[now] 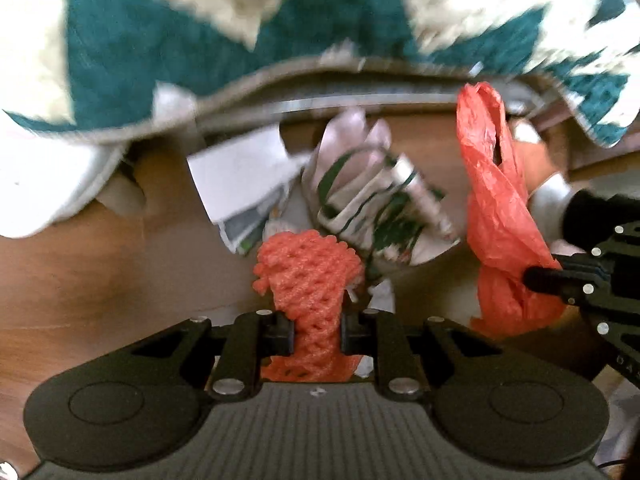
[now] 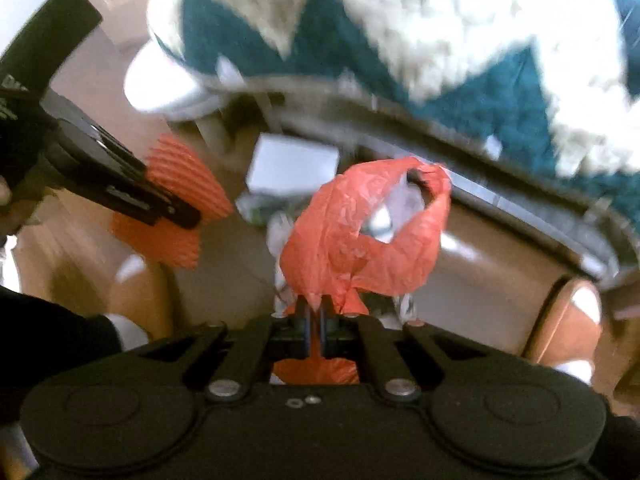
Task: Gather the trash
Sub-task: 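Carry both items over the teal wastebasket and open both tools to drop them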
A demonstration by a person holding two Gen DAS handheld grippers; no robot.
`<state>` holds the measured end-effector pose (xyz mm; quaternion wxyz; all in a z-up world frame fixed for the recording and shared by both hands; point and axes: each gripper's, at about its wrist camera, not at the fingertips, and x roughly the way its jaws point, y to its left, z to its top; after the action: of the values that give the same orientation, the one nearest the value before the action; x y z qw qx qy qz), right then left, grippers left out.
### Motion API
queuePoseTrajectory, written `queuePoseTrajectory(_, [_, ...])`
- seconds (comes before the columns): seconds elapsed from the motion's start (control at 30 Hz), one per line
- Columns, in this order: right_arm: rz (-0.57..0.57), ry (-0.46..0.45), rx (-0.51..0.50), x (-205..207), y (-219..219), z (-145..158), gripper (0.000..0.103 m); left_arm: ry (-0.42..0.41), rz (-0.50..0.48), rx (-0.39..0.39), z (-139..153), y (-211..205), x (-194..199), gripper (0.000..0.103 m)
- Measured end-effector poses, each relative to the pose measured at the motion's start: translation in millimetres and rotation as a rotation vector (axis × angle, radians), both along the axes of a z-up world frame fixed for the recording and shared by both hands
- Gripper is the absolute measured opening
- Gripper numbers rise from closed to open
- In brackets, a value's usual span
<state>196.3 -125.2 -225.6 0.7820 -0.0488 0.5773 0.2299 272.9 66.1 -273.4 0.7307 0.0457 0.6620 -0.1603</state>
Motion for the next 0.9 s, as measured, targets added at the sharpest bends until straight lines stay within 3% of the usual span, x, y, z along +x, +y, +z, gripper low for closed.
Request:
queuePoseTrajectory(0.3, [0.006, -0.267, 0.075, -30.0, -22.9, 135.2, 0.004, -0.241, 0.118, -0.100, 147.4, -8.0, -40.4, 0.018])
queuePoseTrajectory(0.53, [0.007, -0.486, 0.108, -44.8, -39.8, 232.2, 0.004, -0.438, 0.136, -0.132, 246.6, -16.7, -69.1, 0.018])
queuePoseTrajectory(0.8, [-0.002, -0.726, 0.175, -17.9, -51.5, 343.5, 0.004, -0.673, 0.164, -0.198, 366.1, -21.1, -66.7, 0.018])
queuePoseTrajectory(0.9, [-0.005, -0.797, 0.186, -3.4, -53.3, 378.9, 0.004, -0.719, 0.182, -0.234, 402.9, -19.7, -55.2, 0.018])
